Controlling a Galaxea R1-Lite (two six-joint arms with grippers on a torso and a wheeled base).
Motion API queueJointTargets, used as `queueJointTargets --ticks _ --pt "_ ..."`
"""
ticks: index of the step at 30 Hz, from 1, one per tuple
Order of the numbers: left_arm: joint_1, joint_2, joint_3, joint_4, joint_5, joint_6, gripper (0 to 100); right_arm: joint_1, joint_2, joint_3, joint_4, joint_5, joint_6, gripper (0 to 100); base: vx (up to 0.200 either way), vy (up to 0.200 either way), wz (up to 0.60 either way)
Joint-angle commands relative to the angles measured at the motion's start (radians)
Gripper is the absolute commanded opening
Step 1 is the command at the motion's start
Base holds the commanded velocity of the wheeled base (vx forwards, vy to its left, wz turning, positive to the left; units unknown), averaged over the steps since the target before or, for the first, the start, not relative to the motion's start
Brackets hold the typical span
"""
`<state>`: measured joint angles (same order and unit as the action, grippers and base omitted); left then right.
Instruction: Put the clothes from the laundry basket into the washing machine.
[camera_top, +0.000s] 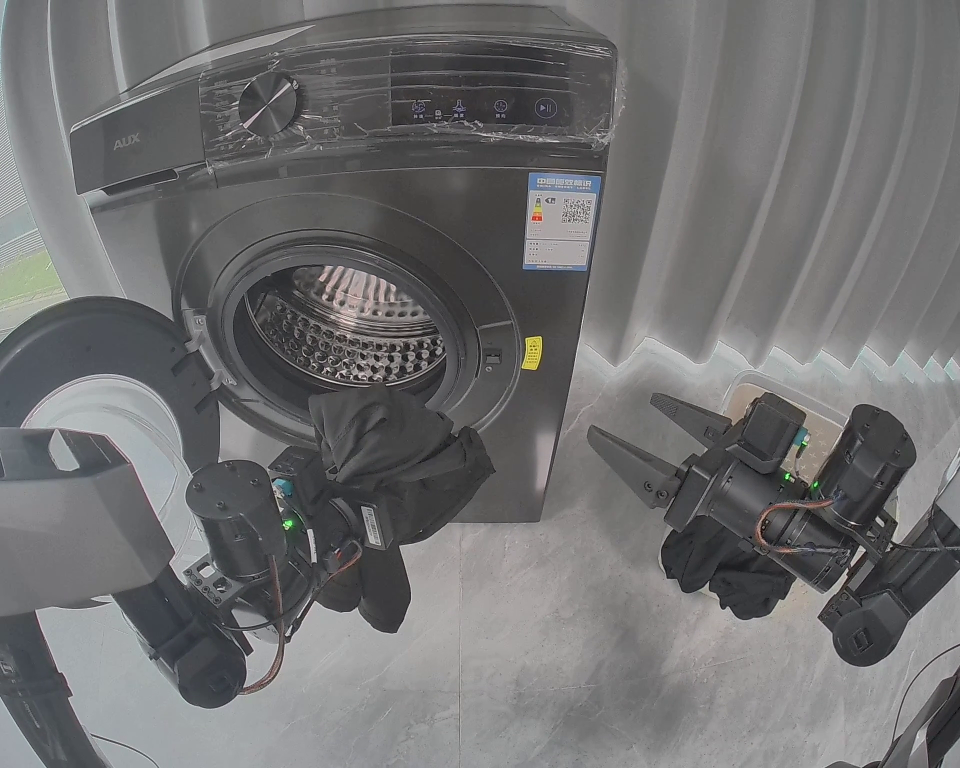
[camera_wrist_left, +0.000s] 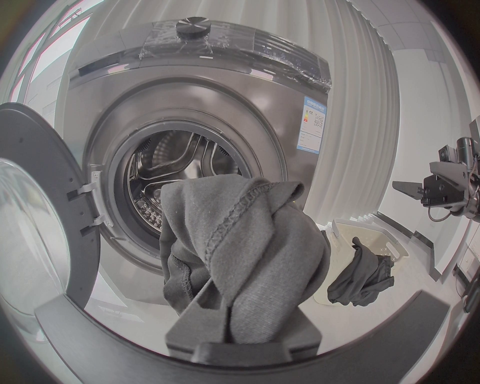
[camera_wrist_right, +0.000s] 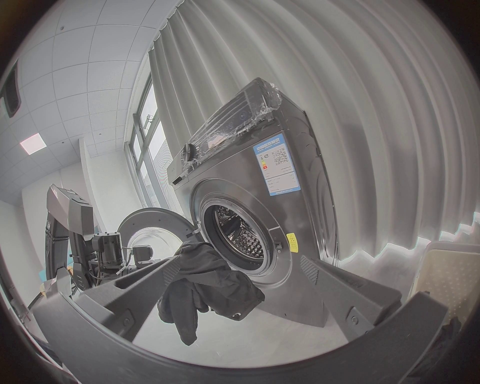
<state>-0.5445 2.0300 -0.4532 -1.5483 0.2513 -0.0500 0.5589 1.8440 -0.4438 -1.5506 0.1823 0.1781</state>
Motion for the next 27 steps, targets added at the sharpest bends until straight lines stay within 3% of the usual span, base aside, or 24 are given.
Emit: queueJointTargets --ticks 1,7,13,25,27 --pt "-0.002 0.013 0.008 -0.001 0.0 -0.001 0 0.001 0.003 0.001 0.0 0.002 0.0 100 0.0 0.0 0.0" --pt "0.0 0.013 0.008 -0.001 0.0 -0.002 0 0.001 0.003 0.001 0.0 0.0 0.0 100 0.0 0.0 0.0" --pt "-0.002 0.015 0.01 -0.001 0.0 -0.002 0 -0.001 0.003 0.001 0.0 0.0 0.0 100 0.0 0.2 0.0" --pt "-0.003 0.018 0.013 -0.001 0.002 -0.002 0 0.001 0.009 0.001 0.0 0.0 0.0 100 0.0 0.0 0.0" --pt "-0.005 0.018 0.013 -0.001 0.002 -0.005 0 0.001 0.009 0.001 0.0 0.0 0.0 100 0.0 0.2 0.0"
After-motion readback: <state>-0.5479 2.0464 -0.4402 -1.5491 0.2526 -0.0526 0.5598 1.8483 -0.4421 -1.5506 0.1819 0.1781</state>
